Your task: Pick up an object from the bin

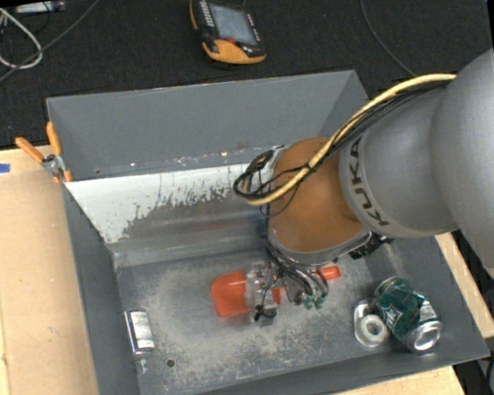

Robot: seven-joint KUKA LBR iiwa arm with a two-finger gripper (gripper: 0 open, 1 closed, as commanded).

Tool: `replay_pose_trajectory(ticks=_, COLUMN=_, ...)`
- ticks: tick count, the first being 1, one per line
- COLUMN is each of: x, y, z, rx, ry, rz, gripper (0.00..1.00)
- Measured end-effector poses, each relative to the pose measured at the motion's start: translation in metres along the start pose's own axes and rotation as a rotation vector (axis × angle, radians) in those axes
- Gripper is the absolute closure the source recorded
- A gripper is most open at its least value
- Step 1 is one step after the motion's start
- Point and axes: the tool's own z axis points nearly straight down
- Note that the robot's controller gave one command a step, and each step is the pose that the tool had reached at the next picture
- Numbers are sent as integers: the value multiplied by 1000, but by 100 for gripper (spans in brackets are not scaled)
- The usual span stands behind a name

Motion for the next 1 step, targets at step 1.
replay_pose_trajectory(ticks=1, x=0, y=0, z=0, rx=0, ry=0, rz=0, gripper=100)
